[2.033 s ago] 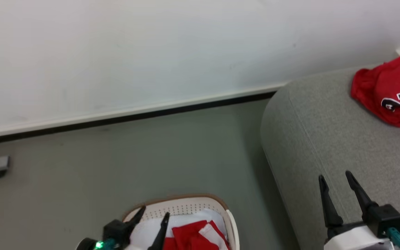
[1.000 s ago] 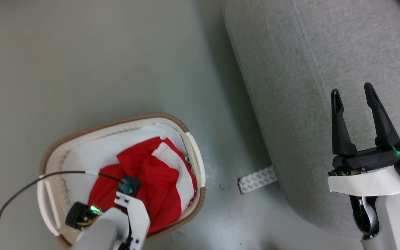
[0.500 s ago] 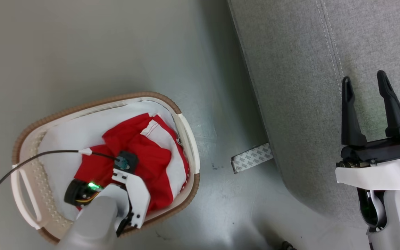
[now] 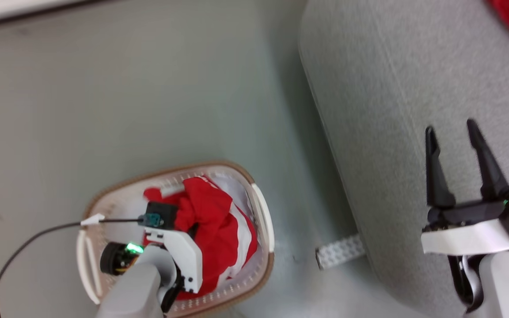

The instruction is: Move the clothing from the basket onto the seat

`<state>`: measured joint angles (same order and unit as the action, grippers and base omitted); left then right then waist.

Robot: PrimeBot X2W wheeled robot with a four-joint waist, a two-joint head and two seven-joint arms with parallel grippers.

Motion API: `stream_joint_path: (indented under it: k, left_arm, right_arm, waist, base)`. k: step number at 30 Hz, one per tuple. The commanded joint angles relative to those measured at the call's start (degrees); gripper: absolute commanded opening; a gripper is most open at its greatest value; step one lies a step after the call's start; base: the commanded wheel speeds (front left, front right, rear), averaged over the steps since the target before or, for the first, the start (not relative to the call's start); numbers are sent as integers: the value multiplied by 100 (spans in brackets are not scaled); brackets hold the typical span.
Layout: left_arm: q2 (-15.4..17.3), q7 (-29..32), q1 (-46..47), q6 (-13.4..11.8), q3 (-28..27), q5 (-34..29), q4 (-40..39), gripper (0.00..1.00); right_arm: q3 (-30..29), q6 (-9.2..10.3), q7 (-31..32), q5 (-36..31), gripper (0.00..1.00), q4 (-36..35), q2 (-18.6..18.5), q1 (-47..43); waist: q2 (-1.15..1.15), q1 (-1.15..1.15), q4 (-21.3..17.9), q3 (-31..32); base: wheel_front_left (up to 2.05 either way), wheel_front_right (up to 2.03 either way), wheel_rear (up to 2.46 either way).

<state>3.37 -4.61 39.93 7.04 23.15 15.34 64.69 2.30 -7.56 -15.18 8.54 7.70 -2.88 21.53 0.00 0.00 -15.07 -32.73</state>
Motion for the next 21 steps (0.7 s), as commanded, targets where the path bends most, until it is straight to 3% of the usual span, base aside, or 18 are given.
stream_joint_path:
  k: [1, 11, 21]
  left_arm:
    - [-20, -75, -177, 23, -3, 178, -57, 0]
    - [-38, -69, -769, 40, 465, 1065, -1260, 0]
    - [74, 290, -1214, -188, 446, 1310, -3071, 0]
  right_arm:
    - [-2, 15, 5, -88, 100, 95, -7, -169]
    - [-8, 15, 5, -350, 100, 557, -16, -935]
    - [315, 15, 5, -295, 100, 639, -175, -1404]
  waist:
    - [0, 0, 368, 860]
    - [0, 0, 854, 2391]
    - [0, 0, 1026, 3141]
  base:
    - [0, 0, 0]
    - [0, 0, 0]
    - [0, 0, 0]
